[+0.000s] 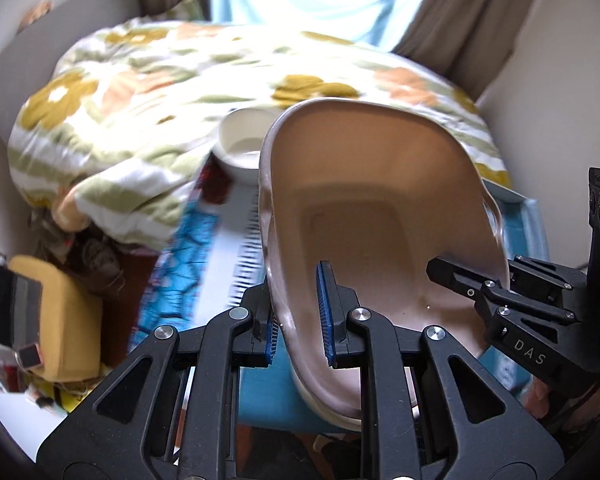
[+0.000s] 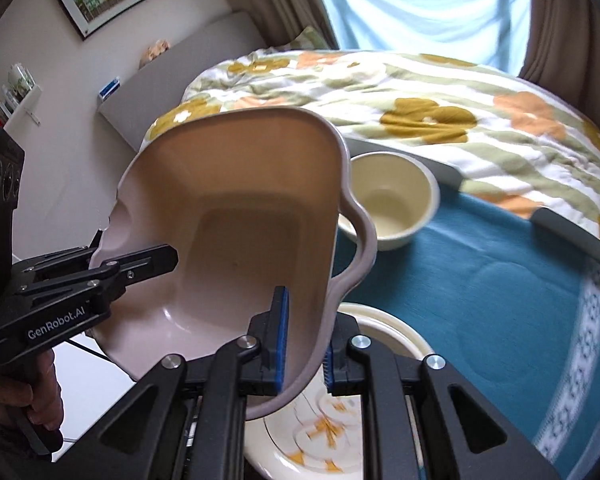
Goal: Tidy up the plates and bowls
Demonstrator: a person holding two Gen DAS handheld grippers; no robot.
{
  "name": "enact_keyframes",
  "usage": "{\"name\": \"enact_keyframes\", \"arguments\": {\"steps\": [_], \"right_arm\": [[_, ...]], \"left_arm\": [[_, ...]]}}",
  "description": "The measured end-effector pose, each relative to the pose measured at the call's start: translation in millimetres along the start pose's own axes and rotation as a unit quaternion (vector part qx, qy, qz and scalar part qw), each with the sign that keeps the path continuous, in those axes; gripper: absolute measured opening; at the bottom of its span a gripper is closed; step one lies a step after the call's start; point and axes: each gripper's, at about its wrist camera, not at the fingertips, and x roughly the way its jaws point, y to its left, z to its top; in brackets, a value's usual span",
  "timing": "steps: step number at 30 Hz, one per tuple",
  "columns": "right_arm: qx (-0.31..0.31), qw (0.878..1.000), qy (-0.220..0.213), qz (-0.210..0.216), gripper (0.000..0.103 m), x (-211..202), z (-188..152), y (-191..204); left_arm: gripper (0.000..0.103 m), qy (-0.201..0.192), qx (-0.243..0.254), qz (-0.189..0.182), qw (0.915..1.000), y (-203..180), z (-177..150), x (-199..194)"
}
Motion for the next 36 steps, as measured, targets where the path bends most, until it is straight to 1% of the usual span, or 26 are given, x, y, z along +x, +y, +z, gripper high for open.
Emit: {"name": "enact_keyframes", "arguments": {"steps": [4, 7, 12, 15, 17, 19, 23, 28, 31, 36], "right_arm": [[0.026, 0.999, -0.024, -0.027, 0.013, -56, -31, -28], [0.045, 0.997, -0.036, -0.051, 0.013, -89, -56, -50], [0.089, 0.991, -0.038, -0.094, 0.013, -132, -105, -103], [0.116, 0.986, -0.034, -0.112, 0.013, -146, -131, -133], [0.119, 0.985, -0.03, -0.123, 0.013, -148, -146, -150], [0.128, 0.983, -0.024, -0.128, 0.013, -145, -160, -166], [0.147, 0.98, -0.004, -0.135, 0.013, -127, -187, -199], [0.167, 0.977, 0.011, -0.13, 0.013, -102, -213, -229], [0.176, 0.976, 0.012, -0.125, 0.013, -94, -219, -237], [0.182, 0.976, 0.009, -0.116, 0.013, -88, -225, -245]], "left_arm": [[0.015, -0.007, 0.031, -0.025, 0.9992, -59, -10, -15], [0.015, -0.006, 0.059, -0.047, 0.9971, -107, -24, -15], [0.015, 0.021, 0.092, -0.089, 0.9915, -180, -50, 6], [0.015, 0.042, 0.108, -0.113, 0.9869, -218, -67, 27], [0.015, 0.053, 0.115, -0.123, 0.9843, -236, -77, 42], [0.015, 0.068, 0.12, -0.128, 0.9821, -248, -84, 60], [0.015, 0.098, 0.126, -0.138, 0.9776, -270, -102, 102], [0.015, 0.11, 0.138, -0.134, 0.9751, -282, -118, 138], [0.015, 0.115, 0.14, -0.13, 0.9749, -287, -126, 148], [0.015, 0.126, 0.139, -0.125, 0.9743, -285, -132, 157]]}}
